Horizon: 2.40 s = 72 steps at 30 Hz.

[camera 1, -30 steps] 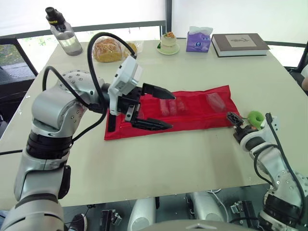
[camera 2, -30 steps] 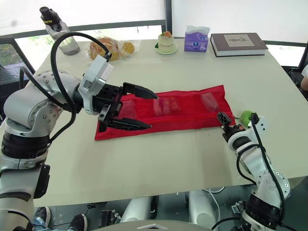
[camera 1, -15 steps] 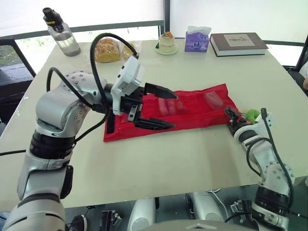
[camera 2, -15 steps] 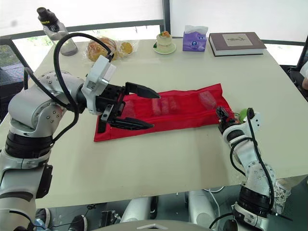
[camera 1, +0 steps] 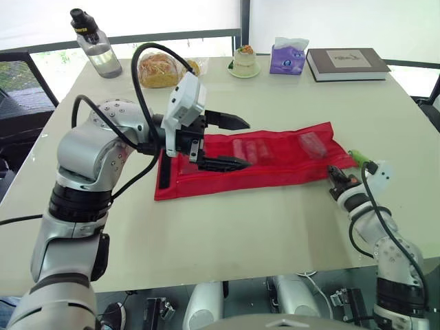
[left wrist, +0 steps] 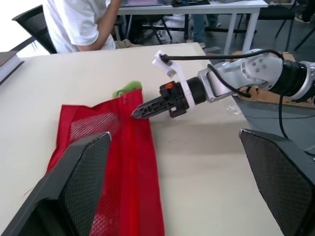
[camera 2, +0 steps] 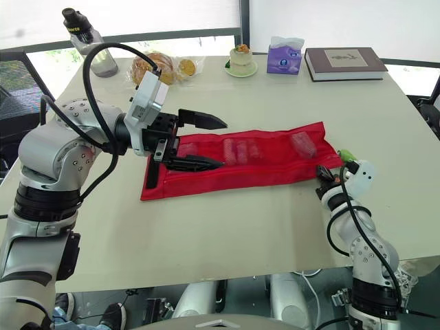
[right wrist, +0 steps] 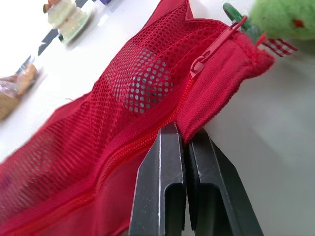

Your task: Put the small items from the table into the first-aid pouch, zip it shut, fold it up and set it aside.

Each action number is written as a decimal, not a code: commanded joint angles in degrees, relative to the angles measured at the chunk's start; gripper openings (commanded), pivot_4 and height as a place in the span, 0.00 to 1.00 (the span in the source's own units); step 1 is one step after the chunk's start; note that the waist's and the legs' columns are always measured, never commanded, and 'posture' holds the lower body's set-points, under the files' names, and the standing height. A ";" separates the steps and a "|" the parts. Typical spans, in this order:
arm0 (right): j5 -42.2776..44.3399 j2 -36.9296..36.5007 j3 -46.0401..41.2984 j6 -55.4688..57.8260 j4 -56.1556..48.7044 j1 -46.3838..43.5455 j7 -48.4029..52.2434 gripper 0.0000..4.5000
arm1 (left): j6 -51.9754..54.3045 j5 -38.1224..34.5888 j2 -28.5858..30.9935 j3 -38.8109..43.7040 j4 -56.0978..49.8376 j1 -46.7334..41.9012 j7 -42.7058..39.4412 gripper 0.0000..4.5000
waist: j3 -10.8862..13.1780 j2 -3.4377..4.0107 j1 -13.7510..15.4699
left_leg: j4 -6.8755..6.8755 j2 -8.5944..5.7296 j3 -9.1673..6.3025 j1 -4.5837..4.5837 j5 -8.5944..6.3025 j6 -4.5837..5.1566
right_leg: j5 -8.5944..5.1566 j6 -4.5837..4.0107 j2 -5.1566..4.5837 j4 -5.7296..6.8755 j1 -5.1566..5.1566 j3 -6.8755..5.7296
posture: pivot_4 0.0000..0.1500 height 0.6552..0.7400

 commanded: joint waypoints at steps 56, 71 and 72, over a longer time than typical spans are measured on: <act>-10.26 -29.68 7.55 6.67 -17.31 -16.54 52.48 0.99 | 15.02 -0.50 1.17 21.21 0.87 30.79 28.84 1.00 | 0.03 -0.05 0.00 | 0.24 0.05 -0.11 -0.03 0.00 -0.01 | 0.03 -0.03 -0.04 0.08 0.05 -0.16 | 1.00 1.00; -3.35 -31.79 8.80 9.30 -17.84 -22.93 53.97 0.99 | 40.39 -14.62 -9.58 32.14 4.34 30.50 41.33 1.00 | 0.00 -0.08 0.33 | 0.26 0.04 -0.13 0.01 -0.01 -0.01 | 0.04 -0.03 -0.11 0.08 0.10 -0.21 | 1.00 1.00; -3.29 -31.81 8.94 9.33 -17.86 -23.12 53.93 0.99 | 42.61 -15.72 -10.42 33.10 4.83 29.56 42.00 1.00 | 0.00 -0.09 0.40 | 0.28 0.03 -0.14 0.00 -0.01 -0.01 | 0.04 -0.03 -0.12 0.08 0.11 -0.22 | 1.00 1.00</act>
